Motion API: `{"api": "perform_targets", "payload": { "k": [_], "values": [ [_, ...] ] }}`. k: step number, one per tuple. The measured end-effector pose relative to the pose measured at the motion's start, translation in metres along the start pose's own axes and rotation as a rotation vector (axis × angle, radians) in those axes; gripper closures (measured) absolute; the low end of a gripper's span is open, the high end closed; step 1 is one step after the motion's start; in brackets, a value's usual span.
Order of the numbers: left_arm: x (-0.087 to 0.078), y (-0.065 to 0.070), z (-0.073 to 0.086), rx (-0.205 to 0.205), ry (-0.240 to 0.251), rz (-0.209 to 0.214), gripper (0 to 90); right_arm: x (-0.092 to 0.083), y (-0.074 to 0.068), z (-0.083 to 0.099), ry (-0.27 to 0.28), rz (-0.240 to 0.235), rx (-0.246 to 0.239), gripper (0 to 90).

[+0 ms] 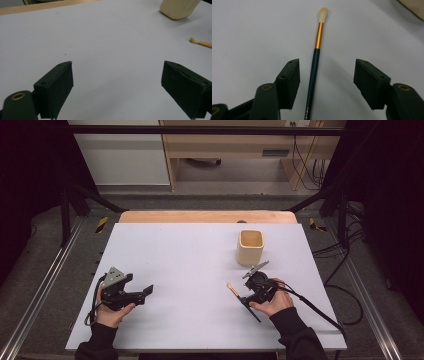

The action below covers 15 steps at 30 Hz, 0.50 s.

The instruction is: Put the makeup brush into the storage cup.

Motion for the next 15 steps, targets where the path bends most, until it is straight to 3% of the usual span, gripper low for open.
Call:
{"api": "perform_targets", "payload": {
  "k": [15],
  "values": [
    [0.001, 0.0, 0.001, 0.008, -0.009, 0.003, 9.9, 0.016, -0.007, -0.006, -0.083, 0.009, -0.04, 55.6]
  ]
}}
Point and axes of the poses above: each handheld gripper's, and its own axes: x roughly forward along the jaws, z roughly out of its underside, y roughly to its right, the point moved 3 cm from there along x, roughly forward along the jaws, and after that the axes turned 14 degrees about x, right-handed, at the moved point
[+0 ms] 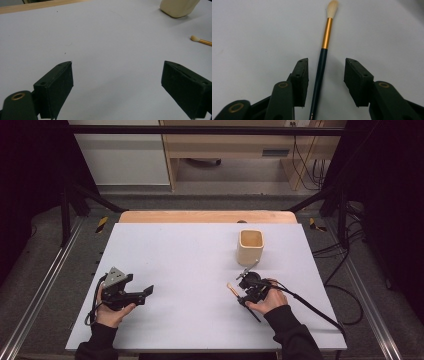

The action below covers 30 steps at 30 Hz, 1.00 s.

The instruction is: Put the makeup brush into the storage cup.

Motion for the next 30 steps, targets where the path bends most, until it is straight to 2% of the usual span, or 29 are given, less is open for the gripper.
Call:
{"api": "perform_targets", "payload": {
  "k": [5, 8, 15, 17, 21, 22, 23, 24, 27, 28, 30],
  "values": [
    [0.0, 0.0, 0.0, 0.003, -0.004, 0.001, 9.9, 0.006, -0.002, 0.0, -0.035, -0.002, 0.001, 61.0],
    [0.001, 0.0, 0.0, 0.003, -0.005, 0.001, 9.9, 0.009, -0.001, 0.0, -0.054, 0.005, -0.014, 64.4],
    [0.001, 0.0, 0.001, 0.009, -0.012, 0.003, 9.9, 0.01, -0.002, 0.001, -0.089, 0.005, -0.012, 71.9],
    [0.001, 0.001, 0.001, 0.009, -0.012, 0.002, 9.9, 0.011, -0.001, 0.002, -0.093, 0.007, -0.029, 73.7],
    [0.002, 0.001, 0.001, 0.009, -0.014, 0.003, 9.9, 0.011, -0.001, 0.002, -0.099, 0.014, -0.024, 75.7],
    [0.002, 0.001, 0.001, 0.01, -0.014, 0.003, 9.9, 0.01, -0.002, 0.002, -0.11, 0.017, -0.006, 77.0],
    [0.001, 0.001, 0.001, 0.01, -0.013, 0.002, 9.9, 0.011, -0.001, 0.001, -0.107, 0.019, -0.023, 77.6],
    [0.001, 0.0, 0.001, 0.009, -0.013, 0.002, 10.0, 0.011, -0.003, 0.001, -0.12, 0.02, 0.001, 78.0],
    [0.002, 0.001, 0.001, 0.008, -0.015, 0.003, 10.0, 0.011, -0.002, 0.0, -0.123, 0.022, 0.001, 79.0],
    [0.003, 0.001, 0.001, 0.003, -0.016, 0.005, 10.0, 0.012, -0.001, -0.001, -0.13, 0.035, -0.017, 80.6],
    [0.004, 0.002, 0.001, 0.007, -0.021, 0.007, 9.9, 0.013, -0.002, -0.002, -0.136, 0.04, -0.024, 81.7]
  ]
}}
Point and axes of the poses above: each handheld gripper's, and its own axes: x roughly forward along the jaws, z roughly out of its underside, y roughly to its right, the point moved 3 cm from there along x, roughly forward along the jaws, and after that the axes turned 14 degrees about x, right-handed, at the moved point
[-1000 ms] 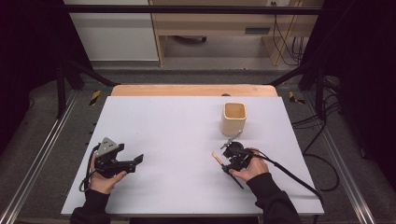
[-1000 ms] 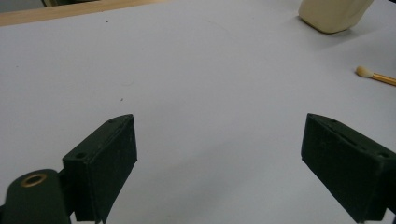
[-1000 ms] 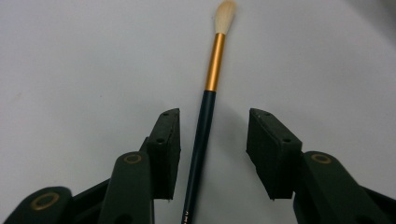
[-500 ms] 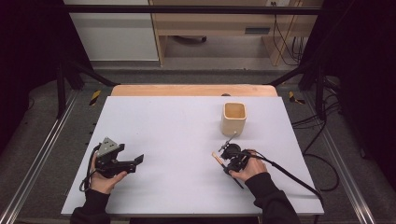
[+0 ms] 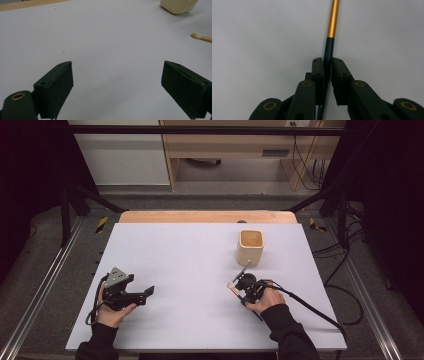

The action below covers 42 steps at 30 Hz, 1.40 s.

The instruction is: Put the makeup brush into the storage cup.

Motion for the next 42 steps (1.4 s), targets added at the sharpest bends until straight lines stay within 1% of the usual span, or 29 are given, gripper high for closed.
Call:
{"api": "perform_targets", "payload": {
  "k": [1, 3, 11, 14, 16, 17, 18, 19, 20, 22, 23, 24, 25, 26, 27, 28, 29, 30, 31, 32, 33, 34, 35, 36, 37, 38, 39, 41, 42],
  "values": [
    [0.0, 0.001, 0.0, -0.002, 0.001, -0.001, 9.9, -0.001, -0.002, -0.001, -0.017, 0.007, 0.011, 82.7],
    [0.0, 0.0, 0.0, 0.002, 0.0, -0.001, 10.0, 0.0, -0.004, -0.002, -0.025, 0.025, 0.001, 83.1],
    [0.002, 0.002, 0.0, 0.002, -0.004, 0.002, 10.0, 0.0, -0.005, -0.001, -0.019, 0.022, -0.009, 83.4],
    [0.002, 0.001, 0.0, 0.009, -0.01, 0.006, 10.0, -0.001, -0.004, -0.001, -0.003, 0.016, -0.027, 83.4],
    [0.002, 0.001, 0.0, 0.0, -0.003, 0.004, 10.0, -0.004, -0.006, -0.001, 0.025, -0.019, -0.022, 83.4],
    [0.002, 0.001, 0.0, 0.0, -0.003, 0.004, 10.0, -0.004, -0.006, -0.001, 0.025, -0.019, -0.022, 83.4],
    [0.001, 0.001, 0.0, 0.002, -0.003, 0.006, 10.0, -0.008, -0.008, -0.002, 0.054, -0.036, -0.014, 83.4],
    [0.001, 0.001, 0.0, 0.002, -0.003, 0.006, 10.0, -0.008, -0.008, -0.002, 0.054, -0.036, -0.014, 83.4],
    [0.001, 0.001, 0.0, 0.003, -0.003, 0.006, 10.0, -0.012, -0.007, -0.002, 0.083, -0.034, -0.03, 83.4],
    [0.0, 0.001, -0.001, 0.001, -0.001, 0.007, 10.0, -0.018, -0.005, -0.002, 0.115, -0.036, -0.037, 83.4],
    [0.0, 0.001, -0.001, 0.001, -0.001, 0.007, 10.0, -0.018, -0.005, -0.002, 0.115, -0.036, -0.037, 83.4],
    [0.001, 0.002, -0.001, 0.003, 0.0, 0.01, 10.0, -0.025, -0.004, -0.001, 0.151, -0.042, -0.046, 83.5],
    [0.001, 0.002, -0.001, 0.003, 0.0, 0.01, 10.0, -0.025, -0.004, -0.001, 0.151, -0.042, -0.046, 83.5],
    [0.001, 0.003, -0.002, 0.01, -0.001, 0.011, 10.0, -0.03, -0.004, -0.001, 0.182, -0.051, -0.054, 83.4],
    [0.001, 0.003, -0.002, 0.01, -0.001, 0.011, 10.1, -0.03, -0.004, -0.001, 0.182, -0.051, -0.054, 83.4],
    [0.001, 0.005, -0.002, 0.014, 0.004, 0.013, 10.2, -0.036, -0.003, -0.001, 0.221, -0.062, -0.065, 83.4],
    [0.001, 0.005, -0.002, 0.014, 0.004, 0.013, 10.3, -0.036, -0.003, -0.001, 0.221, -0.062, -0.065, 83.4],
    [0.001, 0.007, -0.003, 0.016, 0.008, 0.015, 10.3, -0.039, -0.003, -0.001, 0.259, -0.067, -0.079, 83.4],
    [0.001, 0.007, -0.003, 0.016, 0.008, 0.015, 10.3, -0.039, -0.003, -0.001, 0.259, -0.067, -0.079, 83.4],
    [0.002, 0.009, -0.004, 0.011, 0.011, 0.022, 10.3, -0.042, -0.003, -0.001, 0.297, -0.067, -0.098, 83.4],
    [0.002, 0.009, -0.004, 0.011, 0.011, 0.022, 10.3, -0.042, -0.003, -0.001, 0.297, -0.067, -0.098, 83.4],
    [0.002, 0.01, -0.006, 0.015, 0.015, 0.028, 10.3, -0.045, -0.003, -0.001, 0.336, -0.073, -0.11, 83.4],
    [0.002, 0.01, -0.006, 0.015, 0.015, 0.028, 10.3, -0.045, -0.003, -0.001, 0.336, -0.073, -0.11, 83.4],
    [0.002, 0.012, -0.007, 0.017, 0.019, 0.036, 10.3, -0.048, -0.004, -0.001, 0.371, -0.077, -0.12, 83.4],
    [0.002, 0.012, -0.007, 0.017, 0.019, 0.036, 10.3, -0.048, -0.004, -0.001, 0.371, -0.077, -0.12, 83.4],
    [0.002, 0.014, -0.007, 0.021, 0.02, 0.04, 10.3, -0.051, -0.004, -0.001, 0.403, -0.078, -0.148, 83.4],
    [0.002, 0.014, -0.007, 0.021, 0.02, 0.04, 10.3, -0.051, -0.004, -0.001, 0.403, -0.078, -0.148, 83.4],
    [0.003, 0.016, -0.008, 0.019, 0.025, 0.044, 10.3, -0.053, -0.005, 0.0, 0.427, -0.079, -0.155, 83.4],
    [0.004, 0.017, -0.009, 0.018, 0.028, 0.052, 10.3, -0.055, -0.006, 0.0, 0.453, -0.092, -0.152, 83.4]
  ]
}}
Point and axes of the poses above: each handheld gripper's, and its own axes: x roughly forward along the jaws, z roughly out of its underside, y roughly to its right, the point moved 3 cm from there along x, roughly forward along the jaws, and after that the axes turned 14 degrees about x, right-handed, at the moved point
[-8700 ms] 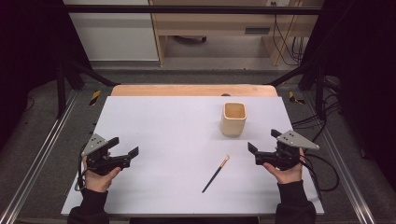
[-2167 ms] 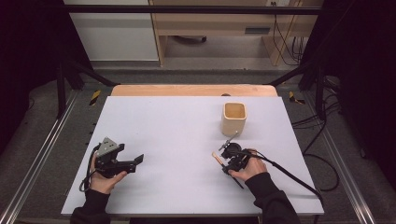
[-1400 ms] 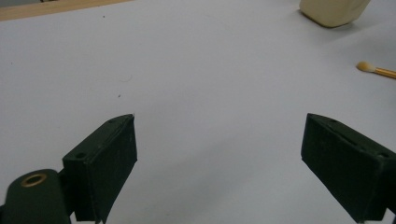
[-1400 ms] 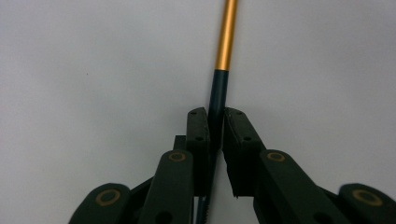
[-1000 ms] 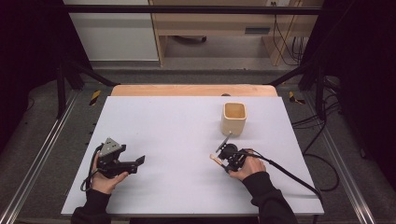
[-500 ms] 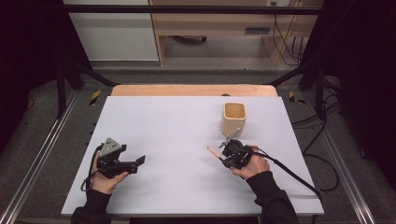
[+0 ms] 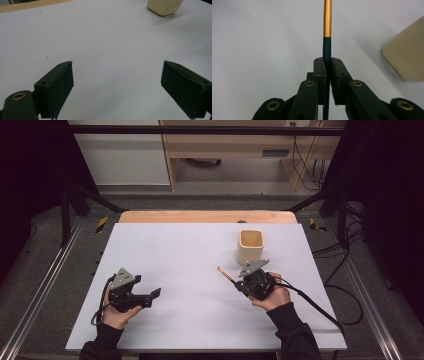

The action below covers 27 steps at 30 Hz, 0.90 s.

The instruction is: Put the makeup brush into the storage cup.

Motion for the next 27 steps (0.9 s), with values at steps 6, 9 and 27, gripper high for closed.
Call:
{"api": "perform_targets", "payload": {
  "k": [6, 9, 27],
  "values": [
    [0.001, 0.005, -0.002, 0.0, 0.011, 0.012, 10.4, -0.002, -0.003, -0.002, 0.036, -0.021, -0.021, 83.4],
    [0.003, 0.008, -0.004, -0.001, 0.02, 0.021, 10.5, -0.004, -0.005, -0.004, 0.063, -0.035, -0.019, 83.4],
    [0.005, 0.026, -0.018, -0.011, 0.077, 0.054, 10.3, -0.005, -0.013, -0.008, 0.168, -0.111, 0.006, 83.4]
  ]
}}
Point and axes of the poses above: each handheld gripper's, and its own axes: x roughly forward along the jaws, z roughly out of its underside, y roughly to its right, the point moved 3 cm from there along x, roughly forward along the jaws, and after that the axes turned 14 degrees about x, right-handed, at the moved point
